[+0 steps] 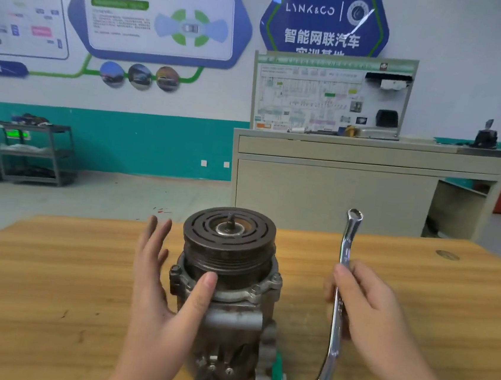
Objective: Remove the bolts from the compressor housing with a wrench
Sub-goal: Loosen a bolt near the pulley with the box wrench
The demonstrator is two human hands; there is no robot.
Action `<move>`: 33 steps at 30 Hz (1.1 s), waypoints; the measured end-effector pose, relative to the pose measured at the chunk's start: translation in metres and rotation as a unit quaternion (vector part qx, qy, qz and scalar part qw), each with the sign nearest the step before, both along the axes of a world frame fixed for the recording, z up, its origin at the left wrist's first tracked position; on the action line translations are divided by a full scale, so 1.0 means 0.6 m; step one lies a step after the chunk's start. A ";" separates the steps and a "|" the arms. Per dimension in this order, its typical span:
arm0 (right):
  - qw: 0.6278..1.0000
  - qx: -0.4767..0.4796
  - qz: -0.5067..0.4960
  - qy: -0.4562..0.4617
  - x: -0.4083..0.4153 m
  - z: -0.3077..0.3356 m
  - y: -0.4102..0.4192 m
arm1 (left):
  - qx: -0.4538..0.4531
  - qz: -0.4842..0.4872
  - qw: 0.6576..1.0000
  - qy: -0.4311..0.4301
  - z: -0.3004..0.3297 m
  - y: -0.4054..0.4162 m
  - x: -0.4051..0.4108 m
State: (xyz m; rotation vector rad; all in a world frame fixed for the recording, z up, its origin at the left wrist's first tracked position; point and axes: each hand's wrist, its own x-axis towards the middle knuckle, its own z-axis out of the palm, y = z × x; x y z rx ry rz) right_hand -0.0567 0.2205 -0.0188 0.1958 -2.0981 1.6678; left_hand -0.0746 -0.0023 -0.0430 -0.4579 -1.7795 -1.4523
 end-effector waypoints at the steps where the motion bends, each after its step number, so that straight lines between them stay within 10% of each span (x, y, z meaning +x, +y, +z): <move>1: 0.994 -0.094 0.043 -0.021 0.004 0.002 -0.005 | -0.031 0.022 0.998 0.056 0.002 0.002 0.005; 5: 0.952 -0.293 0.087 -0.034 0.023 0.012 -0.015 | -0.117 0.035 0.974 0.192 -0.003 0.020 0.032; 16: 0.876 -0.466 0.101 0.078 0.025 0.015 -0.036 | -0.171 0.055 0.967 0.181 0.006 0.045 0.051; 25: 0.916 -0.291 0.030 0.276 0.042 0.004 -0.099 | 0.104 -0.046 0.992 -0.052 0.002 -0.006 0.001; 33: 0.900 -0.167 0.002 0.402 0.067 0.006 -0.120 | 0.024 -0.223 0.953 -0.202 0.005 -0.045 -0.030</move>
